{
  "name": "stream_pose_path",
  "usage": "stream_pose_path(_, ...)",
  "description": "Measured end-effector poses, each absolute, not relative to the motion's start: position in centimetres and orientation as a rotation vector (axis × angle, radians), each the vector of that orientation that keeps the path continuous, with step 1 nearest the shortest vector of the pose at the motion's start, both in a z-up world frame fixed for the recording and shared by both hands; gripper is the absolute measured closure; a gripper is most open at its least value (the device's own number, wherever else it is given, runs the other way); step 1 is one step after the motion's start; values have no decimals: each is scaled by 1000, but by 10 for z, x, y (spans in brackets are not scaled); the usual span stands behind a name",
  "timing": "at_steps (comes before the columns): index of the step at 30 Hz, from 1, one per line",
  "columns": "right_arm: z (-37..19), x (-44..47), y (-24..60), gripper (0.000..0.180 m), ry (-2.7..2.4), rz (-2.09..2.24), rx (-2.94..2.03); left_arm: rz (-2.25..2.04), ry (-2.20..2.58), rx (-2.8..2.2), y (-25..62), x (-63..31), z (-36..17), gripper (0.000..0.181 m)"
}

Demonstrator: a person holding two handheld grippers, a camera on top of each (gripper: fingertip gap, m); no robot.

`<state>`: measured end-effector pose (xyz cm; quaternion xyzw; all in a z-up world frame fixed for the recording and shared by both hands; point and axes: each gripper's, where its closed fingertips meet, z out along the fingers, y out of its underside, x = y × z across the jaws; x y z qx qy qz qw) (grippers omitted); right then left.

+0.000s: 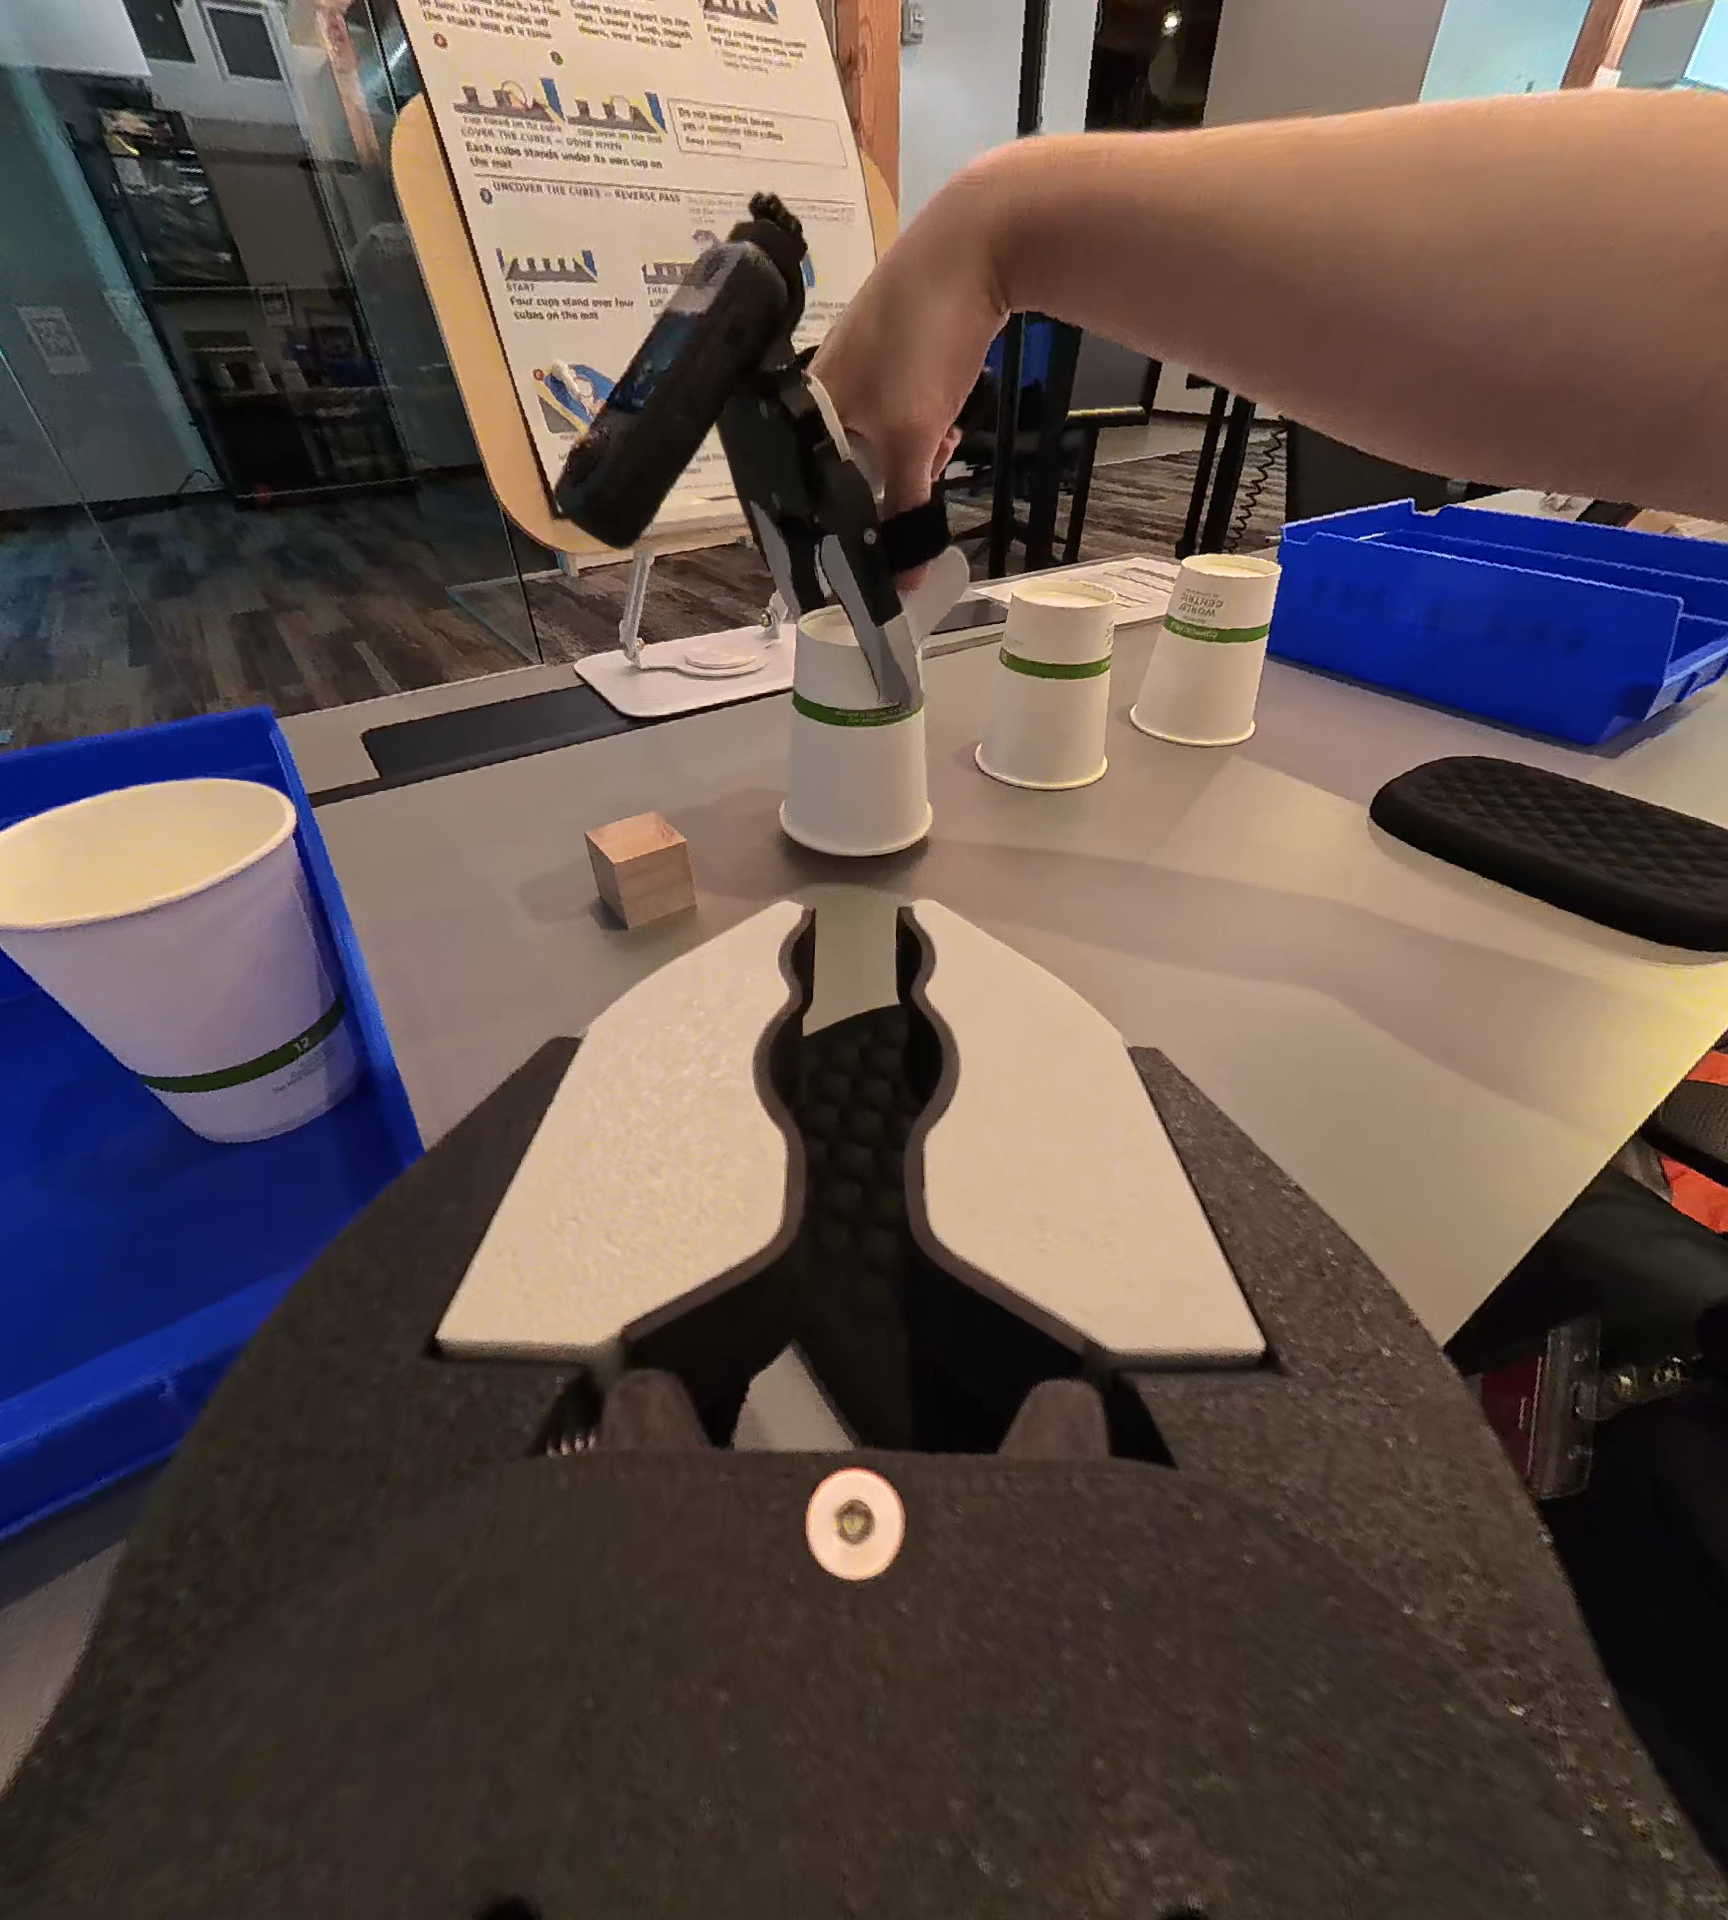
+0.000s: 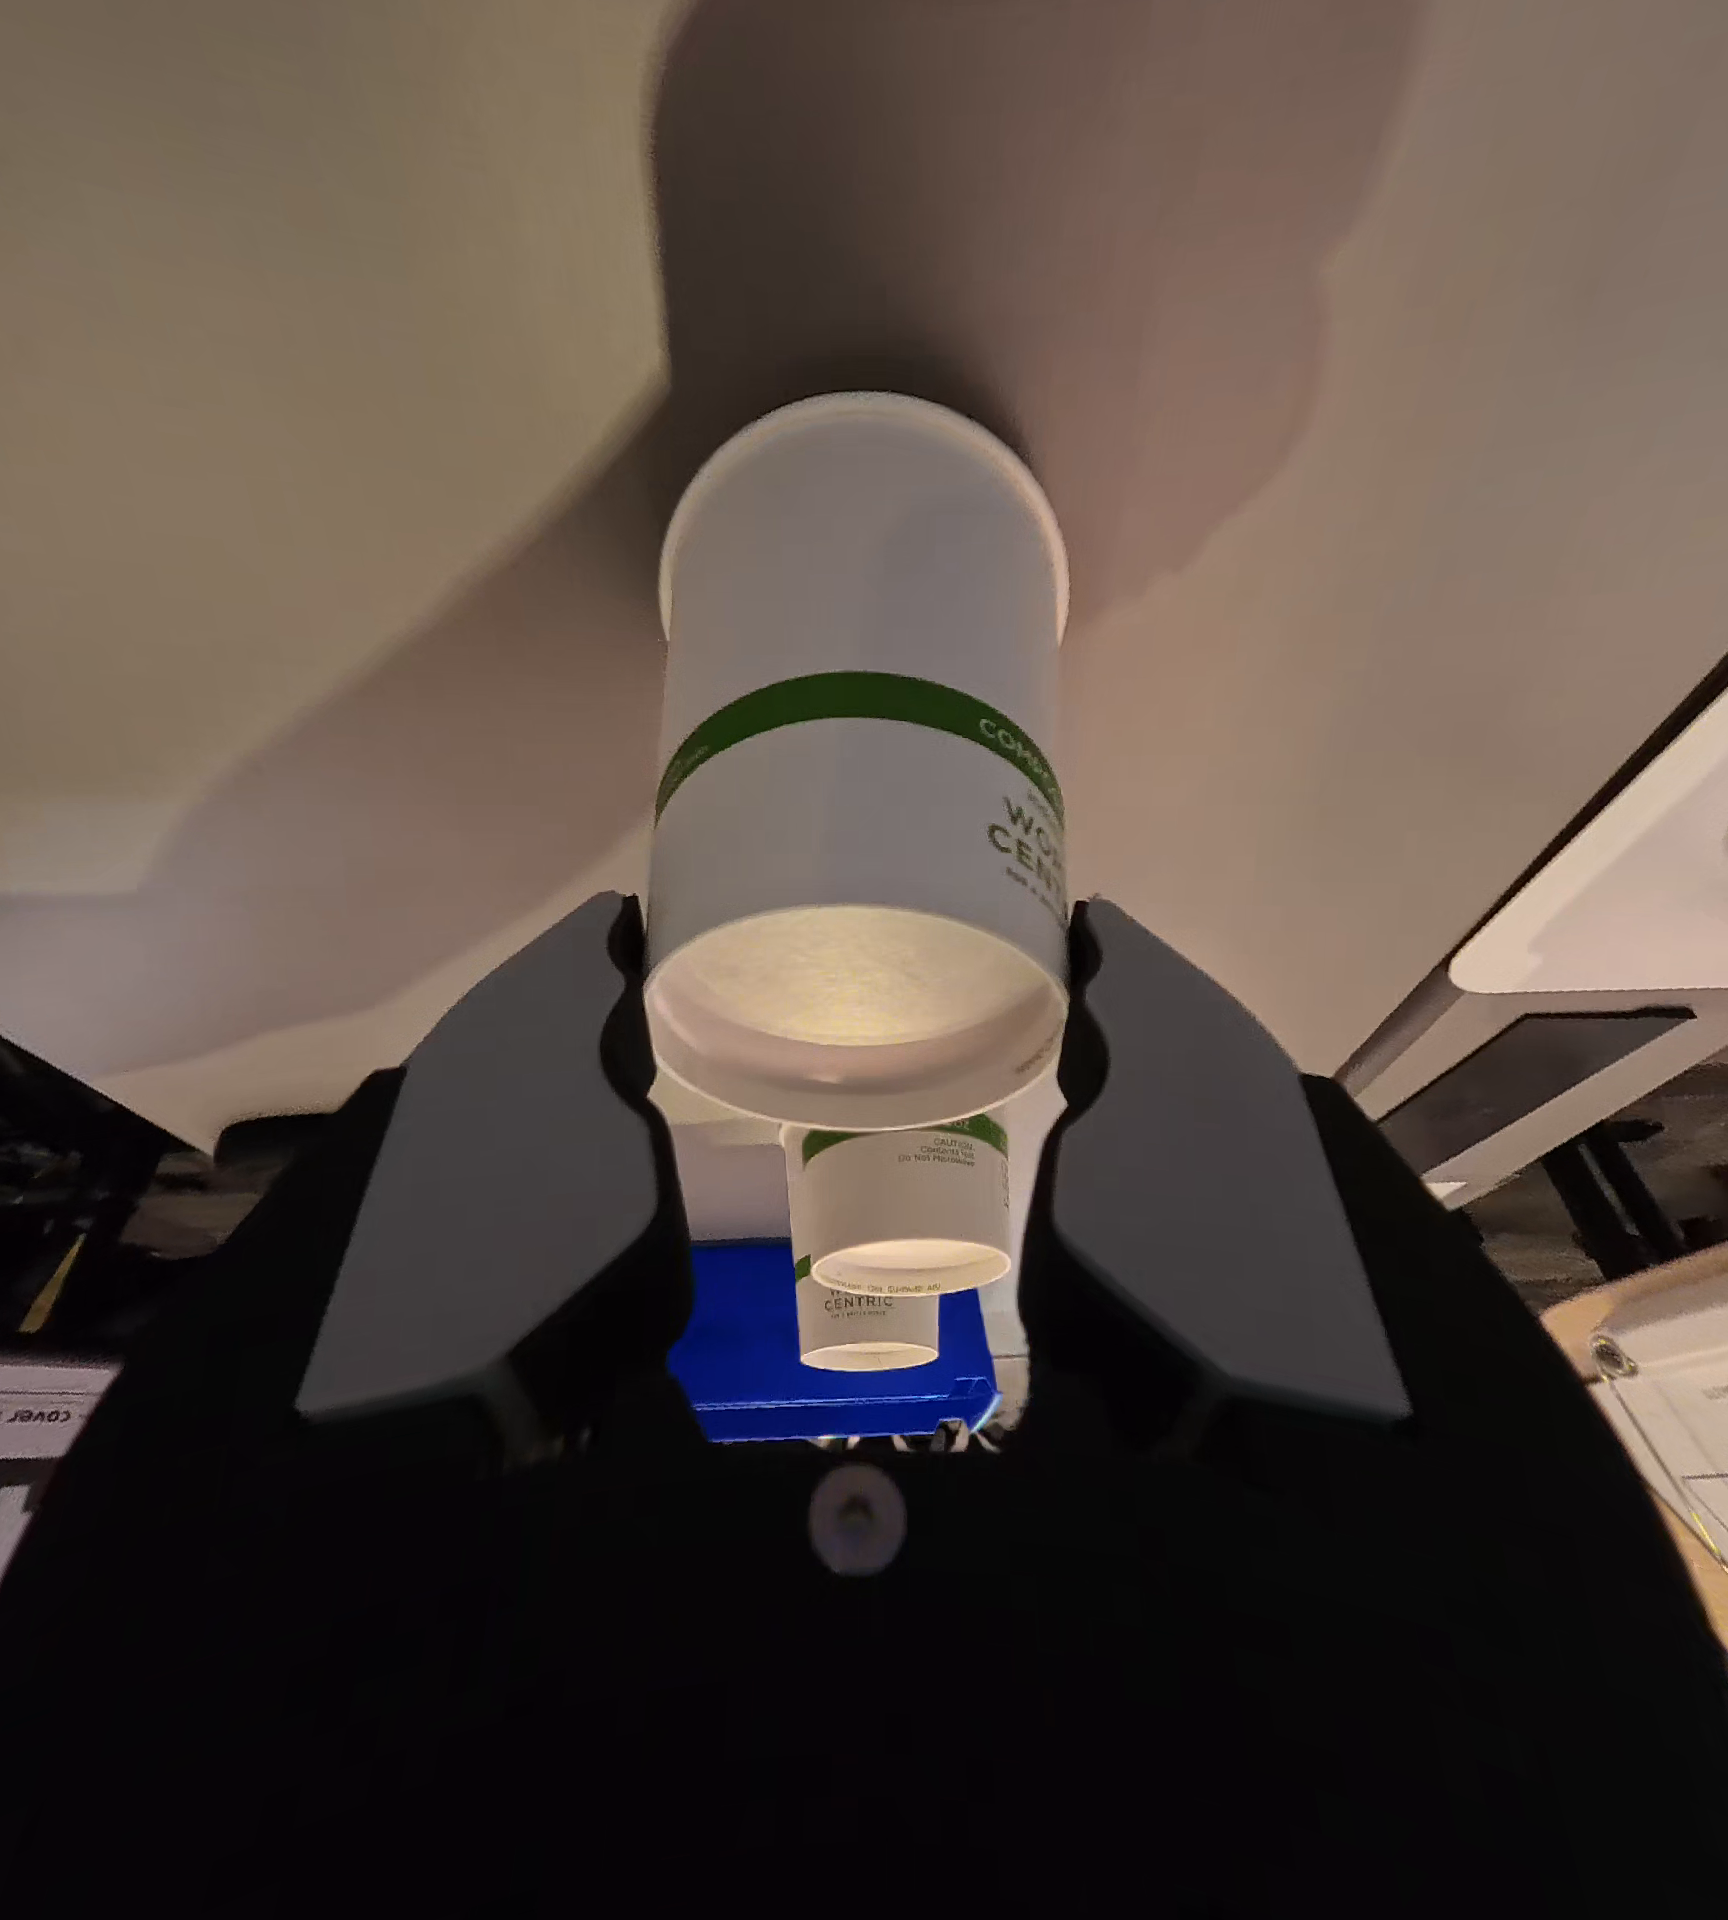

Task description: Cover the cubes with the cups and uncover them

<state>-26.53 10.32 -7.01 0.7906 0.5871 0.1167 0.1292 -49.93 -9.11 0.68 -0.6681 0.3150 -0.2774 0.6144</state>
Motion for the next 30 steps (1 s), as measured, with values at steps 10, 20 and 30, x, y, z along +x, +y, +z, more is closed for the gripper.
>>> stream_pose_path(10, -77, -268, 97, 99, 1723, 271, 2305, -659, 740, -1545, -95, -494, 6, 167)
stream_pose_path(20, 3, -290, 96, 90, 2160, -165, 2716, -501, 748, -1586, -67, -514, 13, 162)
stream_pose_path(30, 74, -246, 17, 107, 2417, -908, 3232, 224, 1170, -1714, 69, -556, 13, 167)
